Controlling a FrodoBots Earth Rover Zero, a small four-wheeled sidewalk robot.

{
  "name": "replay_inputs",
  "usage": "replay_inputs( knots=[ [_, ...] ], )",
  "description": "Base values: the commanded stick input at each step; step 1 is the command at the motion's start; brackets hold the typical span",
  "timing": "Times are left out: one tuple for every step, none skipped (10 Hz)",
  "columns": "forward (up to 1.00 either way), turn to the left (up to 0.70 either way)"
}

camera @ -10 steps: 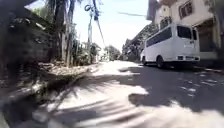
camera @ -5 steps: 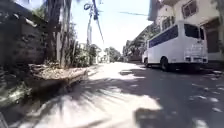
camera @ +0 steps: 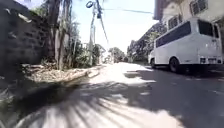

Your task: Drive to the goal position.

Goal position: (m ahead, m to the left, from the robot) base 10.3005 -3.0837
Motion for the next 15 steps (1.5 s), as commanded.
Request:
replay_inputs(
  knots=[
    [1.0, 0.03],
    [1.0, 0.02],
    [1.0, 0.0],
    [1.0, 0.0],
    [1.0, 0.0],
    [1.0, 0.0],
    [1.0, 0.0],
    [1.0, 0.0],
    [1.0, -0.02],
    [1.0, -0.04],
    [1.0, -0.08],
    [1.0, -0.06],
    [1.0, 0.0],
    [1.0, 0.0],
    [1.0, 0.0]
  ],
)
